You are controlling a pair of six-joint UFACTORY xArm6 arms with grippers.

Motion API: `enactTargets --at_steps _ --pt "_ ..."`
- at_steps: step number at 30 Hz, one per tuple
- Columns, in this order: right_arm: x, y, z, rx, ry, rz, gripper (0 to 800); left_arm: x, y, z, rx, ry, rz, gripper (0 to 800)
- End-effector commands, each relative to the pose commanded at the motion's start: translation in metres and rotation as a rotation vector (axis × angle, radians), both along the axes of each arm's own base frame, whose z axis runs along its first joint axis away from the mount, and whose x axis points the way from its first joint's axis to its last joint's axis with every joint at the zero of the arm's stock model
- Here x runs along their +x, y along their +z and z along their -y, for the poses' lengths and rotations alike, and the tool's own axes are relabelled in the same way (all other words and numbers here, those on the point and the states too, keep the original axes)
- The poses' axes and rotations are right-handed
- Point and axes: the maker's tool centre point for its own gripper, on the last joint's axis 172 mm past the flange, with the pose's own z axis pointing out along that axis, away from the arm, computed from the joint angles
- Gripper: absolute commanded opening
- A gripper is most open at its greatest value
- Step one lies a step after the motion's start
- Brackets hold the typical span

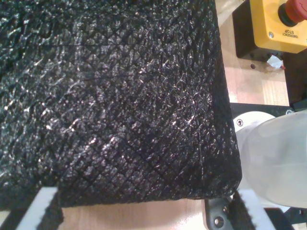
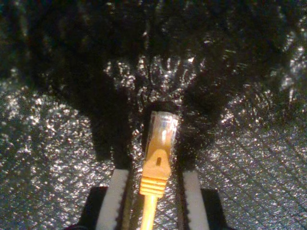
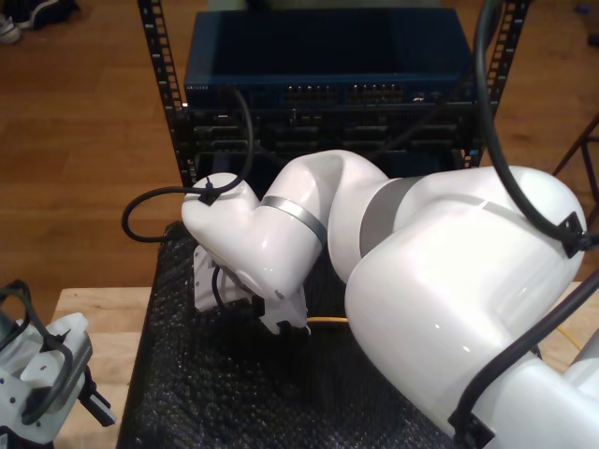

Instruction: Grab the cable and plug it in

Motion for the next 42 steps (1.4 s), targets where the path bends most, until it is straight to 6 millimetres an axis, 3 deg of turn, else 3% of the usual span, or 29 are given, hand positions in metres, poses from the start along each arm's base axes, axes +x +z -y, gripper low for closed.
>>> enactTargets --at_steps 10,22,29,36,42 --pt "0.001 0.003 -0.001 0.0 -0.004 0.013 211 0.0 0.0 0.0 0.0 0.0 0.0 800" --pt "0.006 0.009 0.0 -0.01 -0.017 0.05 12 0.0 0.0 0.0 -0.001 0.0 -0.001 800" --pt "0.019 0.053 -0.002 0.05 -0.035 0.108 8 0.002 0.002 -0.001 0.002 0.001 0.003 800" --pt "0.024 0.099 0.011 0.155 -0.123 0.118 8 0.003 0.005 0.001 0.0 -0.002 0.006 800" --pt "0.023 0.132 0.041 0.241 -0.163 0.093 8 0.036 0.035 0.018 -0.08 0.042 0.078 800"
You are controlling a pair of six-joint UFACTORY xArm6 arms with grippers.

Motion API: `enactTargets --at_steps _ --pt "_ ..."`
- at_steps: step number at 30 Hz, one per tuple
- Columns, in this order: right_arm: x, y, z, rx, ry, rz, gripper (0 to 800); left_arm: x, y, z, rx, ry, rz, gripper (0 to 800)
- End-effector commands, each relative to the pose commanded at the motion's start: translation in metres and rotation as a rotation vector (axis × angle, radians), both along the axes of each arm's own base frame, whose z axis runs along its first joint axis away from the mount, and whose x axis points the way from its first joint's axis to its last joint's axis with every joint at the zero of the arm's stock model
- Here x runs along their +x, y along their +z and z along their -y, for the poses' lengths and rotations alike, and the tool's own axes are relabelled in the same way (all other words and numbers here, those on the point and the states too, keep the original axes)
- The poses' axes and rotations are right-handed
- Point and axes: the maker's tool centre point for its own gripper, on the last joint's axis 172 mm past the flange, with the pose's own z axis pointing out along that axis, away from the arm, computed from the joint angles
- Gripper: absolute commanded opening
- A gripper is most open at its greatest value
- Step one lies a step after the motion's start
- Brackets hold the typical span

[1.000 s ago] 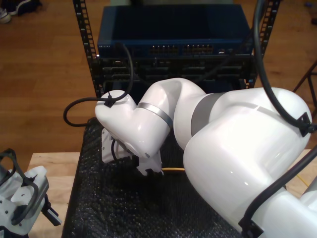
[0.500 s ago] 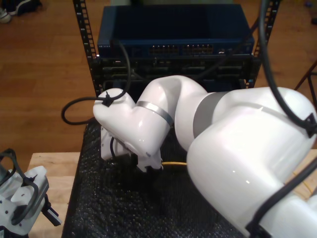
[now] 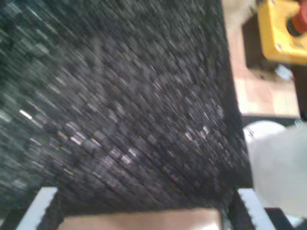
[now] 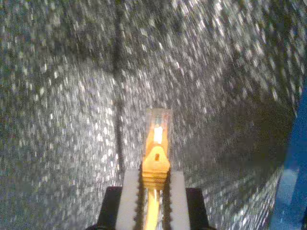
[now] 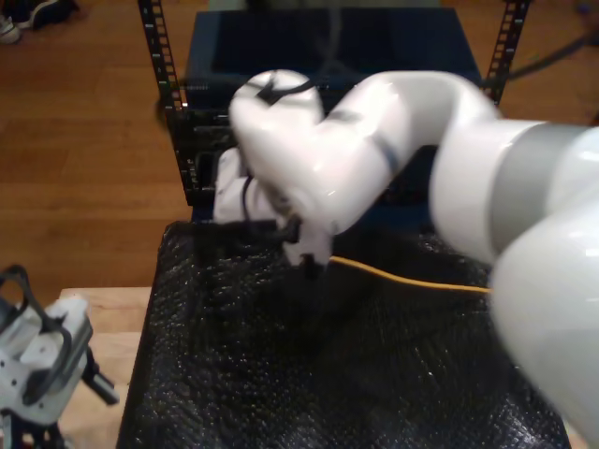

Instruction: Grab the cable and plug it in

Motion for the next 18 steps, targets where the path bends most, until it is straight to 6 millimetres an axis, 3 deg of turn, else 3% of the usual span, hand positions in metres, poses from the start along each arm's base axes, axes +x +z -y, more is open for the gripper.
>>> enactTargets --at_steps 6,12,18 --pt "-0.003 0.027 0.035 0.1 -0.051 -0.041 8 0.014 0.016 0.033 -0.047 -0.024 0.013 800" --pt "-0.011 0.054 0.063 0.173 -0.074 -0.039 8 0.034 0.037 0.082 -0.08 -0.039 0.013 800" --pt "-0.018 0.087 0.079 0.208 -0.085 0.003 8 0.05 0.053 0.124 -0.146 -0.055 0.012 800"
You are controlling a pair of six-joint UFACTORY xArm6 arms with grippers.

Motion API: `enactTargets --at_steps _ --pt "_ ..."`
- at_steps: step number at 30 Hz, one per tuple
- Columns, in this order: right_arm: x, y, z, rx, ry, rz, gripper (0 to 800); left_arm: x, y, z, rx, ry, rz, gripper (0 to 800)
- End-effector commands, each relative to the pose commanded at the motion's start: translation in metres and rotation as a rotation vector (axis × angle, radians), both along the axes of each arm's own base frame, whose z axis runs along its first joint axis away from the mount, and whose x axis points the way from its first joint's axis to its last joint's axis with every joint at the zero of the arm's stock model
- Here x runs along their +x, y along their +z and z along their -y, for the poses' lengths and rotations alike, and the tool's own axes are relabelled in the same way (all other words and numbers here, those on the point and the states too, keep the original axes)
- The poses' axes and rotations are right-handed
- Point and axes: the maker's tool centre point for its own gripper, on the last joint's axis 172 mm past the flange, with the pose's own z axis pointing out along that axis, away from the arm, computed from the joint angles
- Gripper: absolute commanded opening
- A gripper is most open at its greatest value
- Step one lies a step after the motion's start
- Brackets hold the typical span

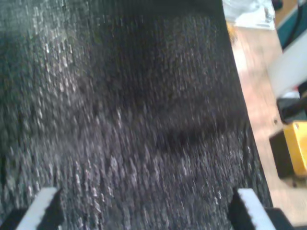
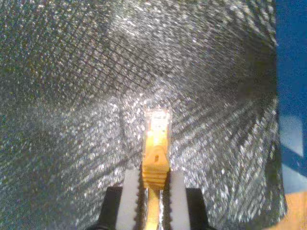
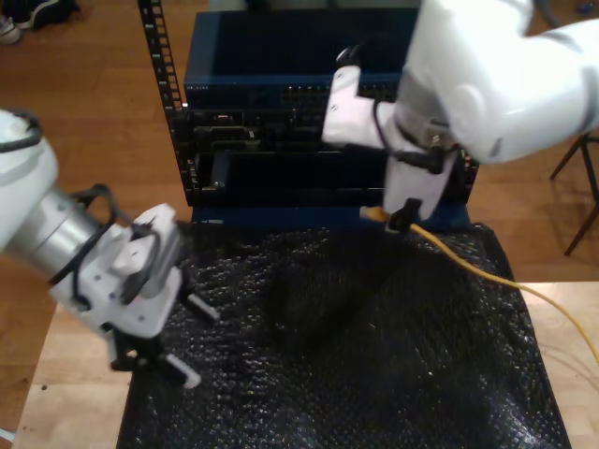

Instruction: Grab the cable and plug it in

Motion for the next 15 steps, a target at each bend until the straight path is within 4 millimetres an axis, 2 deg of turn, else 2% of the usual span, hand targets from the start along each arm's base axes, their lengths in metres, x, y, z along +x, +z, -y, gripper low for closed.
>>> enactTargets --at_steps 7,12,15 --pt "-0.013 0.038 0.008 0.078 -0.008 0.025 8 0.031 0.028 0.04 -0.147 0.043 0.02 800" --pt "-0.02 0.058 0.006 0.121 0.002 0.052 8 0.054 0.047 0.052 -0.217 0.074 0.039 800" --pt "-0.023 0.063 0.006 0.126 0.005 0.058 8 0.063 0.056 0.058 -0.248 0.084 0.053 800"
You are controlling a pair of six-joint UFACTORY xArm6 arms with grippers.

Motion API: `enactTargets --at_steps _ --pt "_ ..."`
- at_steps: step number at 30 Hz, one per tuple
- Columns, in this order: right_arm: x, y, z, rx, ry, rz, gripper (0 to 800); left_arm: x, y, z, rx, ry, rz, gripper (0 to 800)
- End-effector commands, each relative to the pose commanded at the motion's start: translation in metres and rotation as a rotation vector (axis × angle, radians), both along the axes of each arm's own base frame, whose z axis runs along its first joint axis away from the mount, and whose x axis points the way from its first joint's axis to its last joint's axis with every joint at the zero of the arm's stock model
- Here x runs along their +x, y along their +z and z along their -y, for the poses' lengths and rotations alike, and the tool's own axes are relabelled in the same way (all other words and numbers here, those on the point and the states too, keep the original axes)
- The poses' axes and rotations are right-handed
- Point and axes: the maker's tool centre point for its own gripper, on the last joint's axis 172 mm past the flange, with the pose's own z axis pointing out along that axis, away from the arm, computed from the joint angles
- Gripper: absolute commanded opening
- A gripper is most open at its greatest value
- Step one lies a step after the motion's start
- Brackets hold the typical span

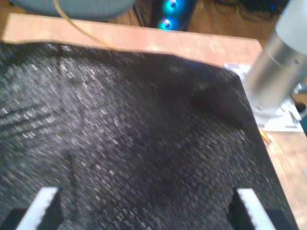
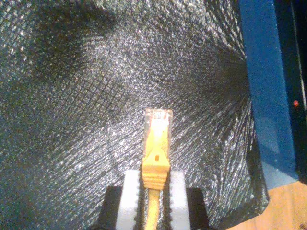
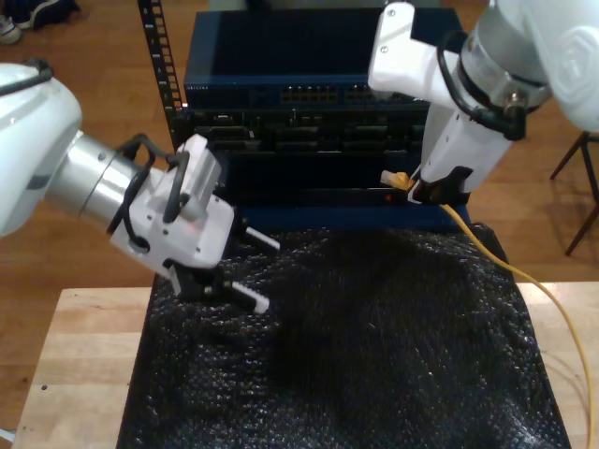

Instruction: Grab the cable and plug it in

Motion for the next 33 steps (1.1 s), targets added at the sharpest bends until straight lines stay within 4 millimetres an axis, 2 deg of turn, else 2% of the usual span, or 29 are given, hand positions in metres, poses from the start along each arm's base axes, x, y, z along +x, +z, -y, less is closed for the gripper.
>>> enactTargets --at_steps 4,10,14,21,29,33 --pt "-0.006 0.004 -0.009 0.042 0.0 -0.017 8 0.0 0.013 0.019 -0.023 -0.032 0.024 800" --pt "-0.013 0.013 -0.011 0.063 0.009 -0.013 8 0.005 0.027 0.029 -0.022 -0.057 0.058 800" --pt "-0.019 0.018 -0.02 0.105 0.01 -0.022 8 0.011 0.041 0.034 -0.041 -0.048 0.079 800" --pt "-0.021 0.017 -0.021 0.107 0.011 -0.034 8 0.019 0.065 0.044 -0.113 -0.028 0.102 800" --pt "-0.024 0.018 -0.021 0.11 0.013 -0.035 8 0.02 0.068 0.047 -0.129 -0.025 0.101 799" --pt "-0.027 0.019 -0.028 0.14 0.012 -0.047 8 0.02 0.07 0.049 -0.133 -0.025 0.104 797"
